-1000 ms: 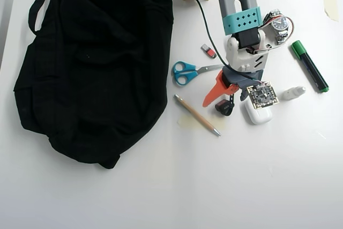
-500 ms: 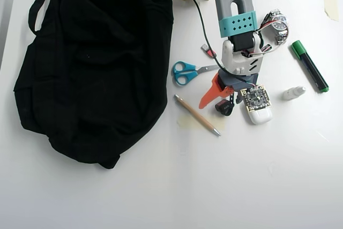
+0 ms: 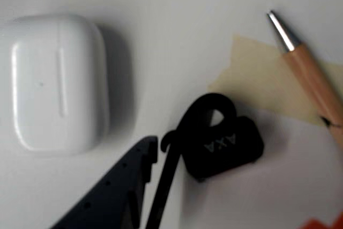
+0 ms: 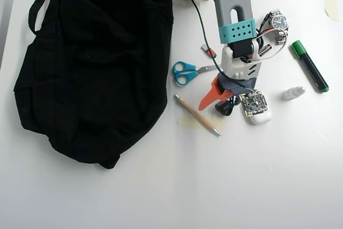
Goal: Put the black bike light into the black bag
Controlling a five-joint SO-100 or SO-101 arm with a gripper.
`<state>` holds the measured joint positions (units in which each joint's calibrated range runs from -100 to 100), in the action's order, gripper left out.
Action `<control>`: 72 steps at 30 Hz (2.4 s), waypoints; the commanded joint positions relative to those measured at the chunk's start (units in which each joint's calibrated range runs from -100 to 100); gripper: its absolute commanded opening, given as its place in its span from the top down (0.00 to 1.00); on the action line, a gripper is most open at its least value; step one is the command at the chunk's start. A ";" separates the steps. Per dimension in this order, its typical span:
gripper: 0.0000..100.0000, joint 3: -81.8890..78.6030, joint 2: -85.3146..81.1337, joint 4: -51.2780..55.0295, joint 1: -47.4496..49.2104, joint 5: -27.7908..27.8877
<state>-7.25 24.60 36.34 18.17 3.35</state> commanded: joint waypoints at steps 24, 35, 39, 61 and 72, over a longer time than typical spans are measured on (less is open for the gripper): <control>0.55 3.84 1.12 -0.77 0.98 0.01; 0.61 3.57 1.21 -2.32 1.36 0.01; 0.61 4.11 3.45 -3.61 1.36 -0.09; 0.65 4.65 3.69 -0.51 1.58 -0.25; 0.71 4.74 3.61 0.00 1.58 -0.25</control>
<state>-3.84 29.86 35.75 19.27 3.20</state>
